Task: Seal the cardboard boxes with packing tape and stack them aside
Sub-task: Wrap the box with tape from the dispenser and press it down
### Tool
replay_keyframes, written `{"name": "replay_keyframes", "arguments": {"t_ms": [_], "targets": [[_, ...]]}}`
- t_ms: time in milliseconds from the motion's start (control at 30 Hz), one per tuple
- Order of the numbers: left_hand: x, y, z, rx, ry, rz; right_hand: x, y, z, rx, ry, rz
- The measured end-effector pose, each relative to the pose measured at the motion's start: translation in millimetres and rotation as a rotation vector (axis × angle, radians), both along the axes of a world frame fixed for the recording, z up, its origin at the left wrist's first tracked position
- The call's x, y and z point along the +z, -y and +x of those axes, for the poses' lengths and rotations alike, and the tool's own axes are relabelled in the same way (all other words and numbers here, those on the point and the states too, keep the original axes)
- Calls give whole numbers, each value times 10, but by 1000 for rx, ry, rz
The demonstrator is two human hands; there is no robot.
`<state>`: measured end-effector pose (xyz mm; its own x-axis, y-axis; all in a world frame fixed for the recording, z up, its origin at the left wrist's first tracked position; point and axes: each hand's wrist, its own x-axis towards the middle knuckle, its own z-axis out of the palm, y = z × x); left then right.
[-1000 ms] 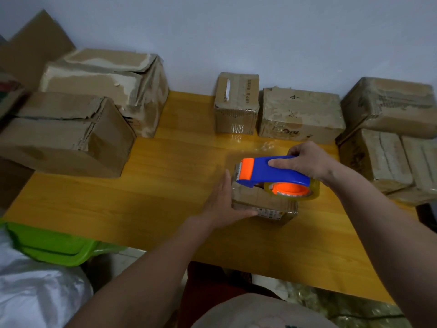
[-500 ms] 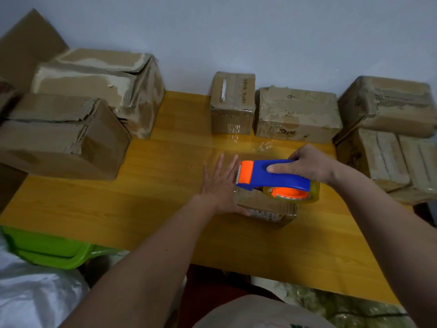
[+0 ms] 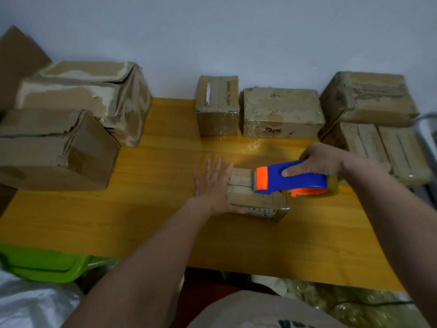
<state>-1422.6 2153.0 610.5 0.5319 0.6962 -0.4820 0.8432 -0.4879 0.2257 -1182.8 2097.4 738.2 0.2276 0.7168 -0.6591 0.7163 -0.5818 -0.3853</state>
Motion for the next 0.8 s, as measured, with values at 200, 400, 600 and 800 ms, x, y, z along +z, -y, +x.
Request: {"name": "replay_keyframes", "arguments": {"t_ms": [200,400,600,800], "targets": [[139,29,203,-148,-105,163,-29,-34,35,28,11,-8],[34,111,408,-292,-40,227,-20,-120,53,130,77,-153],[55,114,391,-278,-16,233,-40,-124,-32,123,-51,-234],[56,108,380,-249,6,204,-70,-14,44,66,-36,-166]]}}
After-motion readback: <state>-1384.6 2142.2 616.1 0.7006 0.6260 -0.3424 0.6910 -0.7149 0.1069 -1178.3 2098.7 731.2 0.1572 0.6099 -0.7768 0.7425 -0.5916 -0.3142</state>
